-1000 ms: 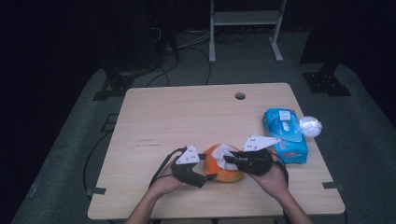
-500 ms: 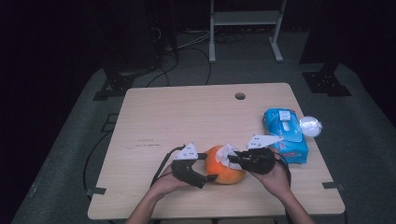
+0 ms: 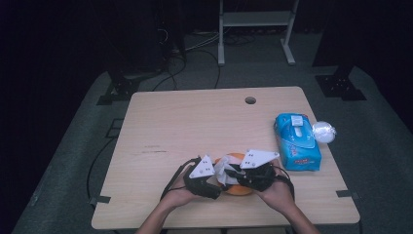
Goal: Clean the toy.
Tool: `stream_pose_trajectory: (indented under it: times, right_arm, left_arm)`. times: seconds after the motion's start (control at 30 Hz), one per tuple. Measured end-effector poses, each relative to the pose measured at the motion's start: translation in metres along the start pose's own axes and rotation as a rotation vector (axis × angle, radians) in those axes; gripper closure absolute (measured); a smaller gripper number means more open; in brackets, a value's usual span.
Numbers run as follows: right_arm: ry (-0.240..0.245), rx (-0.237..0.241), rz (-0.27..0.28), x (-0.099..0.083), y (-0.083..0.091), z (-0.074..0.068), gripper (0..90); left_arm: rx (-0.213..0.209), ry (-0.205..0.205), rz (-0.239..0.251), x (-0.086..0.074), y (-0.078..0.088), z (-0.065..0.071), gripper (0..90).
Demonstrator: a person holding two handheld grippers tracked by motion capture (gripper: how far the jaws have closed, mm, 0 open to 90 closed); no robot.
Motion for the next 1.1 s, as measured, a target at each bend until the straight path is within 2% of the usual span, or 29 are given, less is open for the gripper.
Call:
stream_pose_trajectory:
  times: [0.07, 0.13, 0.23, 0.3, 0.33, 0.37, 0.43, 0.5, 0.6, 0.73, 0.8, 0.87, 0.93, 0.97, 1.03, 1.1]
  right_arm:
    - [-0.046, -0.042, 0.015, 0.001, 0.007, 0.016, 78.0]
    - [-0.094, -0.057, 0.017, -0.003, 0.012, 0.031, 78.0]
    - [-0.144, -0.035, -0.001, -0.018, 0.013, 0.043, 78.1]
    - [-0.177, -0.005, -0.009, -0.025, 0.013, 0.046, 78.1]
    - [-0.182, 0.004, -0.008, -0.025, 0.014, 0.046, 78.2]
    - [-0.174, 0.004, -0.015, -0.025, 0.015, 0.046, 78.2]
    - [-0.165, 0.000, -0.023, -0.025, 0.014, 0.044, 78.2]
    - [-0.156, -0.001, -0.024, -0.024, 0.014, 0.042, 78.3]
    - [-0.124, -0.005, -0.008, -0.018, 0.015, 0.035, 78.3]
    - [-0.077, 0.039, -0.001, -0.011, 0.011, 0.014, 78.6]
    - [-0.055, 0.081, -0.011, -0.009, 0.007, 0.001, 78.6]
    - [-0.034, 0.093, -0.018, -0.008, 0.004, -0.005, 78.6]
    - [-0.020, 0.072, -0.011, -0.006, 0.004, -0.002, 78.4]
    - [-0.044, 0.060, 0.003, -0.005, 0.007, 0.004, 78.3]
    - [-0.062, 0.012, 0.015, -0.005, 0.011, 0.017, 78.2]
    - [-0.088, -0.009, 0.007, -0.011, 0.013, 0.029, 78.4]
  left_arm:
    - [-0.005, -0.023, -0.009, 0.000, 0.001, 0.001, 29.4]
    - [-0.009, -0.011, -0.008, -0.002, 0.001, 0.000, 26.7]
    - [-0.011, 0.029, 0.009, -0.005, 0.000, -0.005, 16.8]
    - [-0.016, 0.061, 0.007, -0.007, -0.002, -0.007, 9.7]
    - [-0.026, 0.082, 0.013, -0.009, -0.004, -0.007, 9.7]
    - [-0.033, 0.100, 0.017, -0.009, -0.005, -0.007, 9.6]
    - [-0.044, 0.107, 0.012, -0.010, -0.006, -0.007, 11.3]
    - [-0.040, 0.086, 0.012, -0.010, -0.003, -0.006, 20.4]
    - [-0.028, 0.052, 0.011, -0.007, -0.001, -0.004, 24.3]
    - [-0.017, 0.006, -0.006, -0.001, -0.002, 0.000, 24.6]
    - [-0.013, -0.006, -0.004, 0.000, -0.003, 0.003, 24.6]
    - [-0.011, -0.018, -0.007, 0.000, -0.003, 0.004, 24.8]
    - [-0.014, -0.012, 0.009, 0.001, -0.002, 0.004, 25.4]
    - [-0.017, -0.015, 0.008, 0.001, -0.002, 0.003, 25.3]
    - [-0.019, -0.016, 0.005, -0.001, -0.002, 0.002, 23.7]
    - [-0.026, 0.034, 0.016, -0.004, -0.003, -0.001, 18.4]
Point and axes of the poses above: each handheld gripper's, and its own axes: y roughly backward along the jaws, x roughly out of its top, z roughly to its right, the point moved 6 cm from there along -y, roughly forward along the jaws, and after that the axes turned 9 degrees about -y, right-handed, at the moved point
